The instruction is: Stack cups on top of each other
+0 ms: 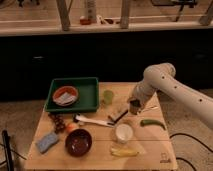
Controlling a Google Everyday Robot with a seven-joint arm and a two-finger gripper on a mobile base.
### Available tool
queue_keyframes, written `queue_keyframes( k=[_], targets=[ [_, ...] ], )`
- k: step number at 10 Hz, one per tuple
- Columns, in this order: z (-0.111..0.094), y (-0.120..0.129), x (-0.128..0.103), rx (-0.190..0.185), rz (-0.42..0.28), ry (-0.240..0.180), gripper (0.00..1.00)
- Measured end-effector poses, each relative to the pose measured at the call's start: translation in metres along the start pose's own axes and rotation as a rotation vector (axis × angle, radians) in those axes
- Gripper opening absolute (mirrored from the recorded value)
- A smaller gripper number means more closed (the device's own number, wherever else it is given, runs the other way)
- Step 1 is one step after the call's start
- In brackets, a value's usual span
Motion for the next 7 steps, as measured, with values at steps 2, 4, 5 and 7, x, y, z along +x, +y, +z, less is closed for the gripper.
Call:
queue_keyframes(
  k=[2, 4, 5, 7],
  targets=[
    [0.004, -0.034, -0.002, 0.01, -0.026, 0.014, 0.0],
    [0.004, -0.057, -0.004, 0.018, -0.043, 0.025, 0.0],
    [0.003, -0.062, -0.004, 0.02, -0.047, 0.032, 0.0],
    [0.002, -0.074, -0.004, 0.021, -0.059, 0.043, 0.0]
  ],
)
